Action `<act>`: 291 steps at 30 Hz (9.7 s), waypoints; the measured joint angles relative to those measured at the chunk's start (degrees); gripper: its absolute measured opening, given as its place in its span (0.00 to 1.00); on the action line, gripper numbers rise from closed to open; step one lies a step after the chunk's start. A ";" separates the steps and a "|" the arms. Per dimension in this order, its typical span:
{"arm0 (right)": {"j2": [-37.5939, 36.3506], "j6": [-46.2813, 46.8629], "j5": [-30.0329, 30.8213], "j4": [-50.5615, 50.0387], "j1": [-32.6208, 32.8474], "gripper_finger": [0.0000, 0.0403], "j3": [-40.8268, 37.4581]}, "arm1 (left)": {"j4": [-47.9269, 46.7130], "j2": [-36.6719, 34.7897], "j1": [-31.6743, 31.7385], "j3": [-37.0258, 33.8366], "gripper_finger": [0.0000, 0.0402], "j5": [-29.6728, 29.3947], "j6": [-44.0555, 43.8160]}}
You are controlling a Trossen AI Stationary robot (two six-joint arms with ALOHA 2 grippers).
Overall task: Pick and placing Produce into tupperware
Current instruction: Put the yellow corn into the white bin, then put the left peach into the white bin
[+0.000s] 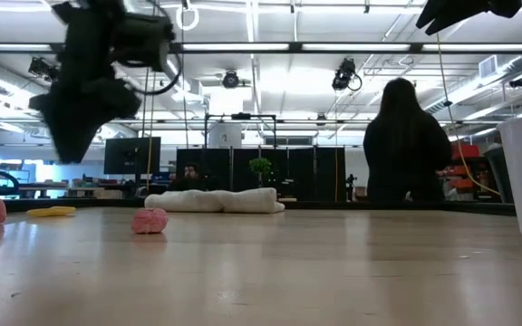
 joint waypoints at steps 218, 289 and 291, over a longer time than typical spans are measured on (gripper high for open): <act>21.94 -20.00 -28.02 25.70 -5.51 0.32 0.02 | 17.77 -8.35 -22.75 -15.90 0.48 4.79 -7.72; -3.23 -19.84 -3.34 9.67 -13.38 0.32 0.09 | 60.29 69.45 -18.44 78.21 0.09 15.12 28.97; -2.62 -19.43 -3.32 8.85 -13.38 0.32 0.09 | 58.86 70.59 -18.90 78.48 0.11 15.48 31.14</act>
